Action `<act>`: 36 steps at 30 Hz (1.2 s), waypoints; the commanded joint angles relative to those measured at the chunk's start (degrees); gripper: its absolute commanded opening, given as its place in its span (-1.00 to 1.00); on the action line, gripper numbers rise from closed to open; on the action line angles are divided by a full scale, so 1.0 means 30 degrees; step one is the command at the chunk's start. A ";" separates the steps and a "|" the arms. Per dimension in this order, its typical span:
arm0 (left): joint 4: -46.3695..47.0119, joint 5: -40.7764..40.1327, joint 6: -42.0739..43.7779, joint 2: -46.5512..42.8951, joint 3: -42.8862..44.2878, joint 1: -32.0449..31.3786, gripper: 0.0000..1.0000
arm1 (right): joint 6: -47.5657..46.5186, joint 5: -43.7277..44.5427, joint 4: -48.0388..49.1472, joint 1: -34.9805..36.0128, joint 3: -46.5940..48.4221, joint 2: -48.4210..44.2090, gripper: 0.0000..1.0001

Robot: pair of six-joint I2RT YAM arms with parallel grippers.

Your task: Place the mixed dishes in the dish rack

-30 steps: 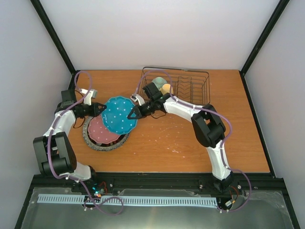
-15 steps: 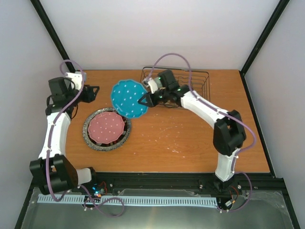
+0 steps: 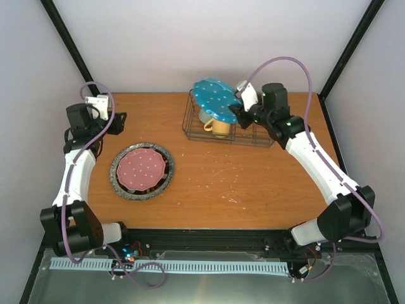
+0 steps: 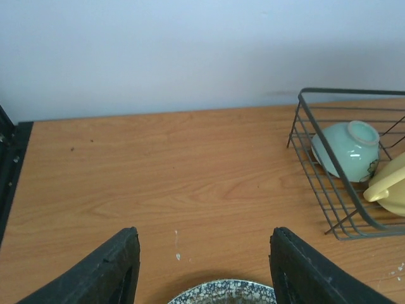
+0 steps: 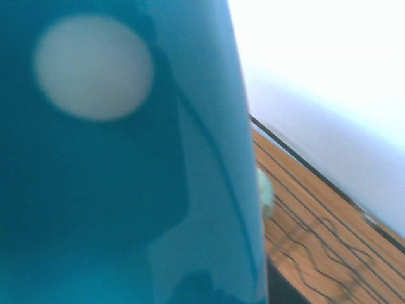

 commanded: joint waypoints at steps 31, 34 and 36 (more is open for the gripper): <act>0.2141 0.0965 0.1361 0.4905 -0.0333 0.0108 0.02 | -0.4332 -0.2190 2.6113 -0.6604 -1.1059 0.2352 -0.94; 0.2184 0.1045 0.1424 0.5315 -0.0244 0.0122 0.01 | -0.4133 -0.2961 2.7602 -0.6876 -1.1196 0.3488 -0.94; 0.2234 0.1118 0.1446 0.5519 -0.0166 0.0150 0.00 | -0.4046 -0.3452 2.8475 -0.7114 -1.1135 0.4277 -0.95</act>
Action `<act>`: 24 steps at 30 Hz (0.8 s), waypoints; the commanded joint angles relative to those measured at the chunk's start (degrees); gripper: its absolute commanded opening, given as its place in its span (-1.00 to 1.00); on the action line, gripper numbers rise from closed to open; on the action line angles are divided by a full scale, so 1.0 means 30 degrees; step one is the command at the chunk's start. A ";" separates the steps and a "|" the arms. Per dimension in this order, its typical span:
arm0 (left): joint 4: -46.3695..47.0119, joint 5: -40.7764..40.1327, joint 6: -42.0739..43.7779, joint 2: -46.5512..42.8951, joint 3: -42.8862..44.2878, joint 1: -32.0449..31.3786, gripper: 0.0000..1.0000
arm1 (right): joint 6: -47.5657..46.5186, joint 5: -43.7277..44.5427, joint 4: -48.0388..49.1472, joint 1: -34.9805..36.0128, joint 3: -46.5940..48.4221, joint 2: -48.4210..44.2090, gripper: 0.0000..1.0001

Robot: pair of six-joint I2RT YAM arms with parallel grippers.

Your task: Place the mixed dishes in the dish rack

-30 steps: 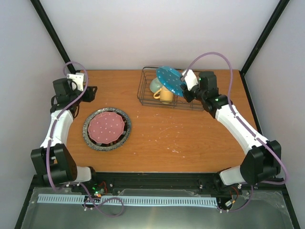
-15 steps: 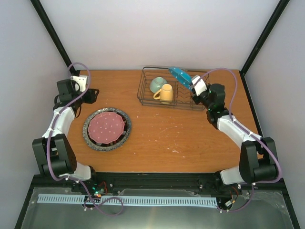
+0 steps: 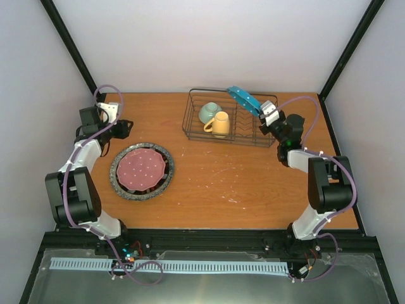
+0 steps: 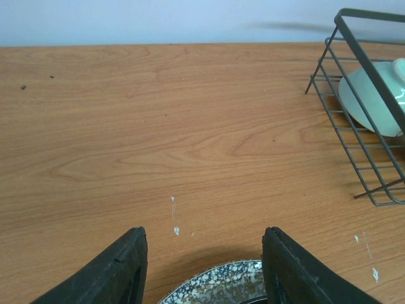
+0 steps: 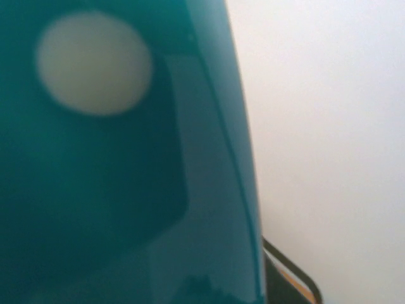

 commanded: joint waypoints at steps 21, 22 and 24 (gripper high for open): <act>0.0454 0.0630 0.0224 0.2716 0.1111 0.0343 -0.10 | 0.9324 -1.4738 0.9585 -0.3723 0.8020 0.8030 -0.94; 0.0410 0.0636 0.0208 0.2788 0.1174 0.0343 -0.10 | 1.0051 -1.5276 0.9730 -0.3918 0.8478 0.8441 -0.94; 0.0348 0.0632 0.0217 0.2820 0.1248 0.0343 -0.11 | 1.0906 -1.5965 0.9921 -0.4249 0.9142 0.9143 -0.94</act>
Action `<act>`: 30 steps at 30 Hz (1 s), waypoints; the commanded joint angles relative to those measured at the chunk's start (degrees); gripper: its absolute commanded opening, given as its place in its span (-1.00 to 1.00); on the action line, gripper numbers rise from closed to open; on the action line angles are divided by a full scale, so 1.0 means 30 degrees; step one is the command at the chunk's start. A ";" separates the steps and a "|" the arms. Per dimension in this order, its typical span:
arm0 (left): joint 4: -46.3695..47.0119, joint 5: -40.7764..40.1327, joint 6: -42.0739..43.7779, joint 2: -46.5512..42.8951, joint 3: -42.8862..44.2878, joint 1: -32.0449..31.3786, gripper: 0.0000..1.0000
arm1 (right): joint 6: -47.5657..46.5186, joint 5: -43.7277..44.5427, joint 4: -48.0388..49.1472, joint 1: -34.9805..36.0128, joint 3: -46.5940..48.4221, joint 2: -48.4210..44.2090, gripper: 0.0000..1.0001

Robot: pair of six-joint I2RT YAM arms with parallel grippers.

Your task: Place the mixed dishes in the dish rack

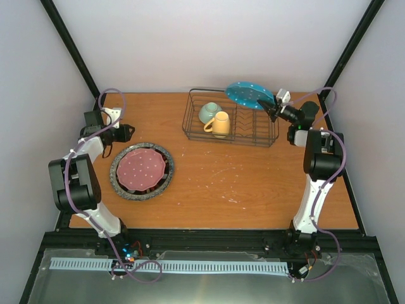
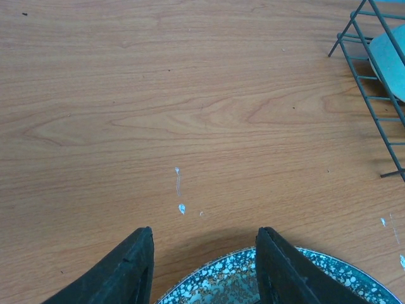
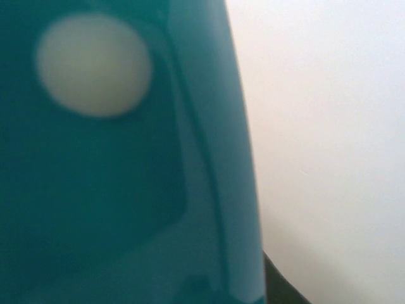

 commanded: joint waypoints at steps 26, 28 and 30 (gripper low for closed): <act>0.0181 0.0664 -0.0254 0.1234 0.1589 0.0088 -0.16 | 0.1682 -0.1862 0.0272 -0.0020 0.9264 0.6087 -0.94; 0.0122 0.0610 0.0000 0.1321 0.1701 0.0088 -0.16 | 0.1335 -0.1962 -0.0467 0.0017 1.0176 0.6470 -0.94; -0.0014 0.0550 0.0235 0.1458 0.1798 0.0088 -0.16 | 0.0961 -0.2061 -0.1185 -0.0011 1.0995 0.6790 -0.94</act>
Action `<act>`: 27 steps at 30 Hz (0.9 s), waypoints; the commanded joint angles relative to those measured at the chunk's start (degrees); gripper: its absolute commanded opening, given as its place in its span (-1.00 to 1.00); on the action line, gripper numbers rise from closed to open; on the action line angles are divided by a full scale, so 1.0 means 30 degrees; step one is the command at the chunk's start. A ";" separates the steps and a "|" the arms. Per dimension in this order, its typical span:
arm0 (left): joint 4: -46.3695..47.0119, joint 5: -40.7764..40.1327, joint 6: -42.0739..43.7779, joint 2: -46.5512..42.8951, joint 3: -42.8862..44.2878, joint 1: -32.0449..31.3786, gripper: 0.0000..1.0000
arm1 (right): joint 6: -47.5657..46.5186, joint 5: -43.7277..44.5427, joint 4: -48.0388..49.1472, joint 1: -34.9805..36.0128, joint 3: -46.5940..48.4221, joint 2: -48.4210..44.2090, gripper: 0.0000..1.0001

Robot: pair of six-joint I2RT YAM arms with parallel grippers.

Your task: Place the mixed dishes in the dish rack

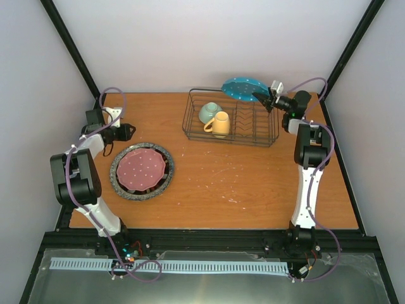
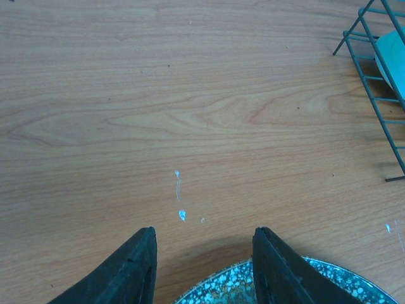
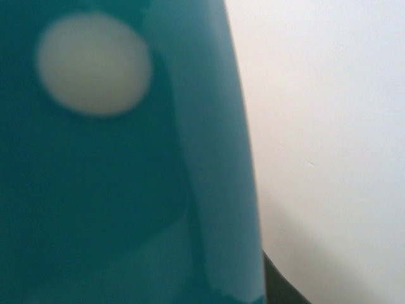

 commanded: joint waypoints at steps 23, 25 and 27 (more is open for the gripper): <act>0.0251 0.0375 0.1000 0.1414 0.1059 0.0088 -0.20 | -0.8574 -0.1261 -1.2335 -0.0146 0.4200 0.0091 -0.95; 0.0267 0.0328 0.1040 0.1437 0.1014 0.0088 -0.20 | -0.9363 -0.1243 -1.3558 -0.0136 0.4208 -0.0005 -0.94; 0.0302 0.0396 0.1012 0.1498 0.0999 0.0088 -0.20 | -1.0169 -0.1286 -1.4740 -0.0138 0.4207 -0.0153 -0.94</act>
